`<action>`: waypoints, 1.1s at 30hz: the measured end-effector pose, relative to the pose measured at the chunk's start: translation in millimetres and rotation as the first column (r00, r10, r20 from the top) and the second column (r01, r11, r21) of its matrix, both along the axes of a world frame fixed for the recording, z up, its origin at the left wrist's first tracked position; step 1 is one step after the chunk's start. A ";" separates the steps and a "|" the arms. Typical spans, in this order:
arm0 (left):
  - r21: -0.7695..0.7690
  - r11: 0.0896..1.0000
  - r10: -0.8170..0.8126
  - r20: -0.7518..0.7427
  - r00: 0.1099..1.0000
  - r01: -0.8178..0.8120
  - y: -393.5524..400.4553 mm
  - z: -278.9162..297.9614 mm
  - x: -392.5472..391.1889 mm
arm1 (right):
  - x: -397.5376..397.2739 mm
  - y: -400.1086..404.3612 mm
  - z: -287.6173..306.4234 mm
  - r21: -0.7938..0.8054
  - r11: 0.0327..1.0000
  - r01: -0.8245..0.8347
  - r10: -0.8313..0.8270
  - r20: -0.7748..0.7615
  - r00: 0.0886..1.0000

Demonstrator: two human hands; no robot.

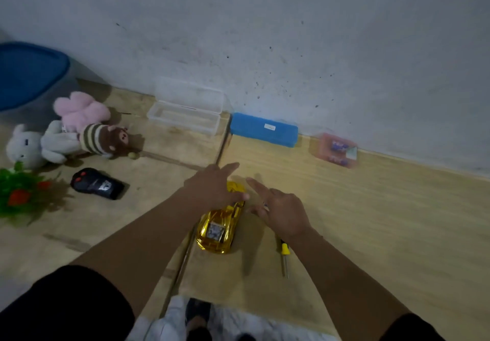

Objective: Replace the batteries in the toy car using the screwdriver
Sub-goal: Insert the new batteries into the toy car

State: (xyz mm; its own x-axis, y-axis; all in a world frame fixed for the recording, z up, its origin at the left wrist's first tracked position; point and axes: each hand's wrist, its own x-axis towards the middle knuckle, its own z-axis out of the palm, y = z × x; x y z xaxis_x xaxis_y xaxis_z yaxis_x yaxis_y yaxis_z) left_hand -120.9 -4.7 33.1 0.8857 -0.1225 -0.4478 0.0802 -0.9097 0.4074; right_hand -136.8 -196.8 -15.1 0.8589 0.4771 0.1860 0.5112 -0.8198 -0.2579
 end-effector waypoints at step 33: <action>-0.868 0.245 0.184 -0.395 0.900 -0.431 51.0 59.0 -30.6 | 0.9 57.1 100.1 0.454 0.835 0.310 -0.051 -0.496 0.867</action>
